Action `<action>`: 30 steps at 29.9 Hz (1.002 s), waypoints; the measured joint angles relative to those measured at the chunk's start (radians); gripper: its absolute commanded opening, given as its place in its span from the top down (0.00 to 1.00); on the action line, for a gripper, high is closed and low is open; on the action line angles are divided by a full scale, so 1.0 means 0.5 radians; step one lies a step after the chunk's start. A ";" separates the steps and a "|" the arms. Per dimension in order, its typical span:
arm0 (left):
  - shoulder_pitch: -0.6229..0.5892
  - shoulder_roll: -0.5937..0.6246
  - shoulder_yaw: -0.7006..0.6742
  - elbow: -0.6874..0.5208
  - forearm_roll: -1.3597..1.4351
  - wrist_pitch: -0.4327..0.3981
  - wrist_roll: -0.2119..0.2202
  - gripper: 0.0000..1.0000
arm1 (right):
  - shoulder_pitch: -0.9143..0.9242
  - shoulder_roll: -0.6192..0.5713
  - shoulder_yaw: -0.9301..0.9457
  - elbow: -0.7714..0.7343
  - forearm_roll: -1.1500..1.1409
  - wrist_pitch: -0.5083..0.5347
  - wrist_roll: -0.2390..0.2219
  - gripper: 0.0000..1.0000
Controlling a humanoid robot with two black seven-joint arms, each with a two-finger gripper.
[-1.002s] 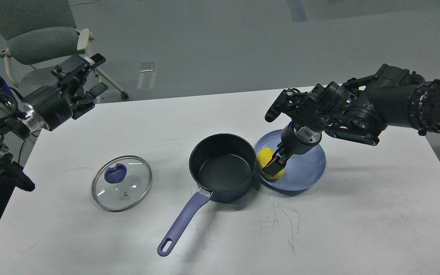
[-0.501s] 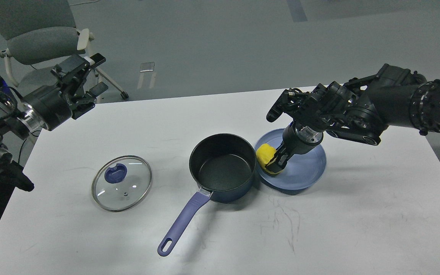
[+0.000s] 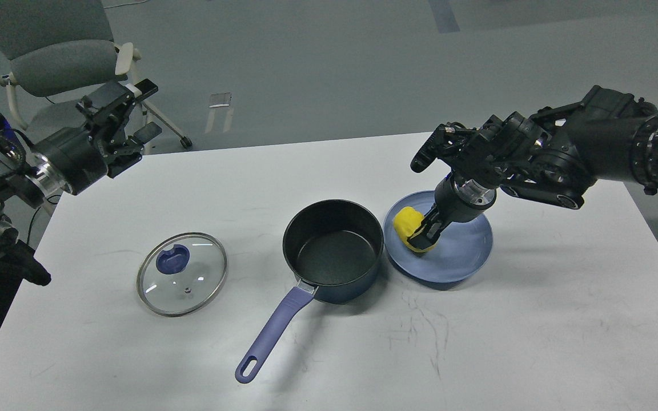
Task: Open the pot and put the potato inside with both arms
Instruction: 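Lift the potato and carry it over the open saucepan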
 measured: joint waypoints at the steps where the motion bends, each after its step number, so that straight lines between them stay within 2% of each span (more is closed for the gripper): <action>1: -0.002 0.000 0.000 0.000 0.000 0.000 0.000 0.02 | 0.022 -0.017 0.001 0.016 0.001 0.004 0.000 0.58; 12: -0.044 -0.007 0.000 0.000 0.000 -0.048 0.000 0.02 | 0.374 -0.328 0.104 0.333 0.017 0.086 0.000 0.58; 17: -0.047 -0.010 0.000 0.000 0.000 -0.049 0.000 0.02 | 0.463 -0.367 0.271 0.411 0.026 0.096 0.000 0.58; 30: -0.052 -0.008 0.003 0.000 0.000 -0.052 0.000 0.02 | 0.422 0.104 0.294 0.380 0.190 0.096 0.000 0.57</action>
